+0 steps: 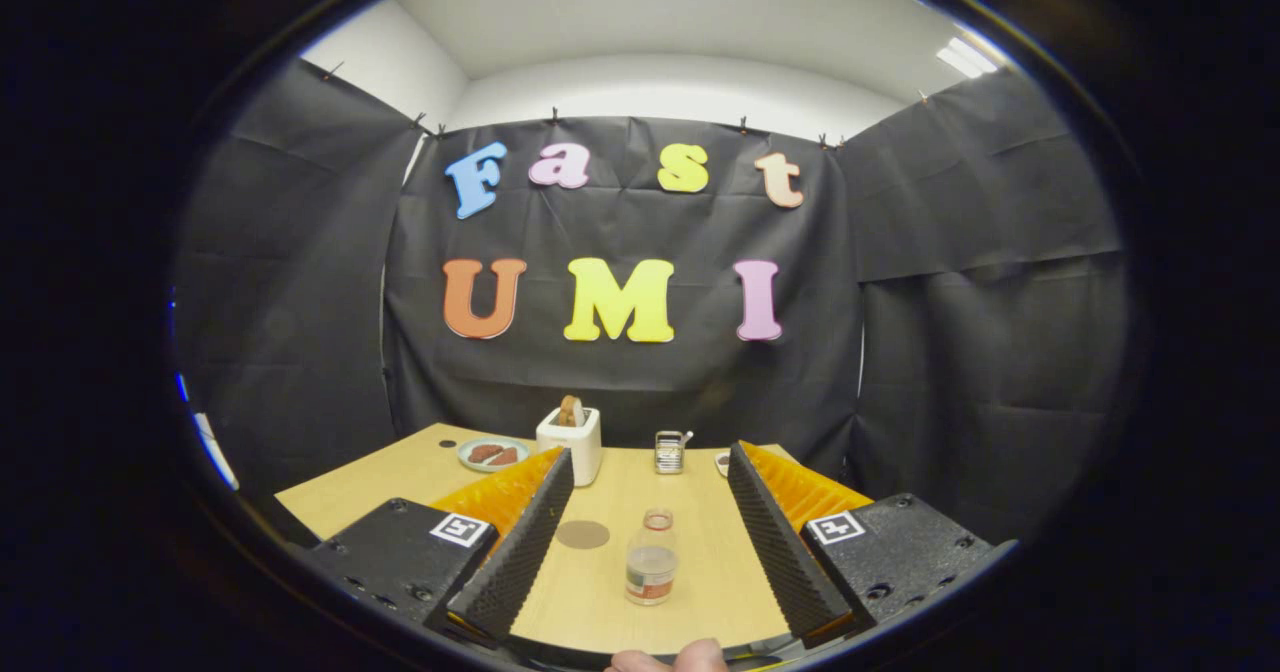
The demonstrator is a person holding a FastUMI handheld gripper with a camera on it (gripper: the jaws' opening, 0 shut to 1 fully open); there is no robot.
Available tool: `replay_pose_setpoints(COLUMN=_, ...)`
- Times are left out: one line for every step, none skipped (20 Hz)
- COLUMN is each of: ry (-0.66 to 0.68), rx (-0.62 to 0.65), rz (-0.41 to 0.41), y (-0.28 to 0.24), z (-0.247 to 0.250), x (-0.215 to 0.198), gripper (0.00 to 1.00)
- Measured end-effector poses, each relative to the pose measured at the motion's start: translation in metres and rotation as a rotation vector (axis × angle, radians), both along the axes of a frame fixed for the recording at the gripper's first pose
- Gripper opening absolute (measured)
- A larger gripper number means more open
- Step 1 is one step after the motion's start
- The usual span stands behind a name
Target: Take the bottle from table, then pour the juice into the cup, finally place the bottle on the coaster
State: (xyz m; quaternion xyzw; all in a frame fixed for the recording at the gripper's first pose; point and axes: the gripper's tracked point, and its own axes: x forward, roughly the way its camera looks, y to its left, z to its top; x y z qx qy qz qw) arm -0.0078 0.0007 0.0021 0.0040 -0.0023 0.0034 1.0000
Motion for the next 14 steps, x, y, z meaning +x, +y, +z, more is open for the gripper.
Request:
replay_pose_setpoints(ry=0.001, rx=-0.001, rz=0.001, y=0.001, z=0.0, x=0.0, gripper=1.0)
replay_pose_setpoints(ry=0.001, rx=-0.002, rz=0.001, y=0.001, z=0.001, x=0.0, gripper=1.0)
replay_pose_setpoints(ry=0.001, rx=-0.004, rz=0.0, y=0.0, z=0.002, x=-0.001, gripper=1.0)
replay_pose_setpoints(ry=-0.001, rx=-0.002, rz=-0.002, y=0.0, z=0.002, x=-0.001, gripper=1.0)
replay_pose_setpoints(ry=-0.004, rx=0.001, rz=-0.003, y=-0.001, z=0.002, x=-0.001, gripper=1.0)
replay_pose_setpoints(ry=-0.005, rx=0.004, rz=-0.007, y=-0.002, z=0.001, x=-0.001, gripper=1.0)
replay_pose_setpoints(ry=-0.006, rx=0.008, rz=-0.009, y=-0.003, z=0.0, x=0.0, gripper=1.0)
replay_pose_setpoints(ry=-0.003, rx=0.009, rz=-0.013, y=-0.005, z=-0.002, x=0.0, gripper=1.0)
replay_pose_setpoints(ry=0.001, rx=0.01, rz=-0.011, y=-0.005, z=-0.004, x=0.0, gripper=1.0)
replay_pose_setpoints(ry=0.0, rx=0.012, rz=-0.016, y=-0.006, z=-0.005, x=-0.001, gripper=1.0)
replay_pose_setpoints(ry=0.004, rx=0.011, rz=-0.015, y=-0.008, z=-0.008, x=-0.001, gripper=1.0)
replay_pose_setpoints(ry=0.014, rx=0.002, rz=-0.014, y=-0.008, z=-0.012, x=-0.001, gripper=1.0)
replay_pose_setpoints(ry=0.02, rx=-0.001, rz=-0.02, y=-0.012, z=-0.016, x=-0.001, gripper=1.0)
replay_pose_setpoints(ry=0.023, rx=-0.001, rz=-0.024, y=-0.014, z=-0.016, x=-0.003, gripper=1.0)
